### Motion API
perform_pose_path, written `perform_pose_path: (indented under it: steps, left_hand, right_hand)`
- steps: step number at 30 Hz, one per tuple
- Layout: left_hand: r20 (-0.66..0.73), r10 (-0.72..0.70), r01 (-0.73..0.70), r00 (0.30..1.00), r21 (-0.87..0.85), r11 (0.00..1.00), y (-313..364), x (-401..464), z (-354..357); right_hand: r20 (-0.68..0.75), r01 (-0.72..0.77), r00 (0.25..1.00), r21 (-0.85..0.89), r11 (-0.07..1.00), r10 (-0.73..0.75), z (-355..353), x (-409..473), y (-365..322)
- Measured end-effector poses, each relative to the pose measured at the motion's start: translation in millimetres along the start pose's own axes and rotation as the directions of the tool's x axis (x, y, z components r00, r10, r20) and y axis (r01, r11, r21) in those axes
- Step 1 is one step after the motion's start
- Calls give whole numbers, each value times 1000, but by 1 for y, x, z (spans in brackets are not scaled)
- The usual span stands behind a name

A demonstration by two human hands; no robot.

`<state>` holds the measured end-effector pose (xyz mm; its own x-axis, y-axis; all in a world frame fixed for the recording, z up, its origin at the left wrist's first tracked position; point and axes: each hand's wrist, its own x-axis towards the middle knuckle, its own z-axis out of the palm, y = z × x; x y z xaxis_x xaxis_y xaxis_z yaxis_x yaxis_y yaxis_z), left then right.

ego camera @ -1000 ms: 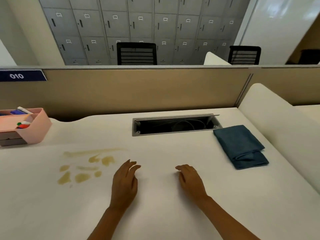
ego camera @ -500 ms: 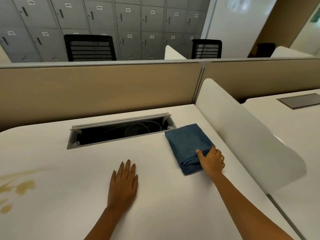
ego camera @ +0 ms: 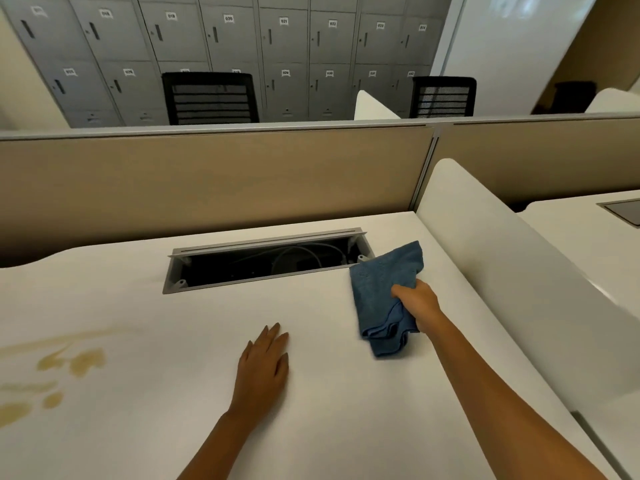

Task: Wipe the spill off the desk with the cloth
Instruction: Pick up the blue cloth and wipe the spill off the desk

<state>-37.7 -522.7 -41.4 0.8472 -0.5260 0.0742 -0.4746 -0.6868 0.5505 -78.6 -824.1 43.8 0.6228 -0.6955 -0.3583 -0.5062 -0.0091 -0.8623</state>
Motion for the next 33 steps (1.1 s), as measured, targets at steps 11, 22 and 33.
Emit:
perform_pose_path:
  steps: [11, 22, 33]
  left_hand:
    - [331, -355, 412, 874, -892, 184, 29, -16, -89]
    - [-241, -296, 135, 924, -519, 844, -124, -112, -172]
    - [-26, -147, 113, 989, -511, 852, -252, -121, -244]
  right_hand:
    - [493, 47, 855, 242, 969, -164, 105, -117, -34]
    - [584, 234, 766, 134, 963, -267, 281, -228, 2]
    - [186, 288, 940, 23, 957, -287, 411, -272, -11]
